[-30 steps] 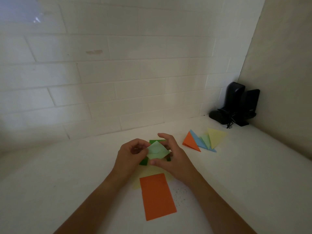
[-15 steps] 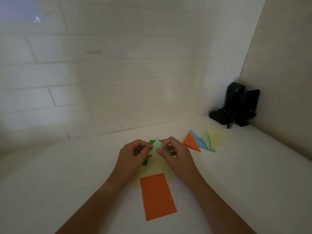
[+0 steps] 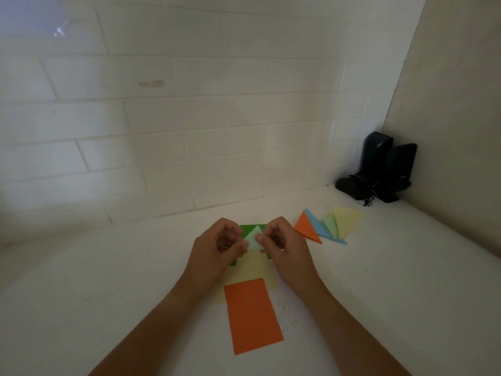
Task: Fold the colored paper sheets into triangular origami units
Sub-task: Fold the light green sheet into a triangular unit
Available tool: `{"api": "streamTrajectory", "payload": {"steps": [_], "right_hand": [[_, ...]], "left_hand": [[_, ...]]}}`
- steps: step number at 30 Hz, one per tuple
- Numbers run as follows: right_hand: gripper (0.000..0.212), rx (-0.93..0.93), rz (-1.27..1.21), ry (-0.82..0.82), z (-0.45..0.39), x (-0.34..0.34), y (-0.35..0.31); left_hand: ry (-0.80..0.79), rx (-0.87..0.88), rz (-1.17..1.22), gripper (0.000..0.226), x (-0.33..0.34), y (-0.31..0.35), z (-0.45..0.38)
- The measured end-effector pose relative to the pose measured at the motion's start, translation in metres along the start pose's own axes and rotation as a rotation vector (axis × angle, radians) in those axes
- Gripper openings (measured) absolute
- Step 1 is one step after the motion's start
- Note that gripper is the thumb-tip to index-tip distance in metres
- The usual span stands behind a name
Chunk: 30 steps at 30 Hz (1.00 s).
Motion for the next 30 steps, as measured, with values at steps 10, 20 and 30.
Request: {"api": "streamTrajectory", "payload": {"steps": [10, 20, 30], "right_hand": [[0.014, -0.056, 0.108, -0.050, 0.0010, -0.0005, -0.0027], [0.011, -0.079, 0.083, -0.116, 0.0018, 0.0004, -0.0040], [0.010, -0.044, 0.119, -0.105, 0.0017, 0.0020, -0.0034]], "left_hand": [[-0.039, 0.037, -0.137, 0.009, 0.0019, -0.0026, -0.0018], [-0.052, 0.029, -0.138, 0.008, 0.0009, -0.0004, -0.0013], [0.102, -0.062, 0.093, 0.024, -0.0074, 0.0026, -0.0026]]}}
Point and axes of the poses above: each hand's wrist, its own z-axis away from the middle knuckle, its own x-axis out of the palm, y = z × x, the point moved 2 cm from there along -z, towards the middle knuckle
